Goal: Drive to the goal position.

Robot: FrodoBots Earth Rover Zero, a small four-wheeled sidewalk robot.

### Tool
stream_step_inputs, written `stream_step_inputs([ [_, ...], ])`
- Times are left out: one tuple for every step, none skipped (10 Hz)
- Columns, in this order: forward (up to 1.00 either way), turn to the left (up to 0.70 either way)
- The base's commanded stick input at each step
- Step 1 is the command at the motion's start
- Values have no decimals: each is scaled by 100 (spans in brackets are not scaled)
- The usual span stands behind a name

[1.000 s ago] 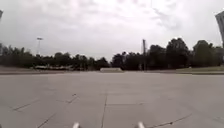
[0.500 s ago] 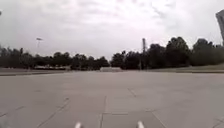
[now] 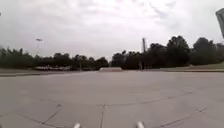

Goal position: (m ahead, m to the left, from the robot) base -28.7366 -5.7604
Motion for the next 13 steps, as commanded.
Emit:
stream_step_inputs([
  [85,0],
  [85,0],
  [85,0],
  [85,0],
  [85,0],
  [85,2],
  [85,5],
  [85,7],
  [85,5],
  [85,4],
  [85,3],
  [85,2],
  [85,1],
])
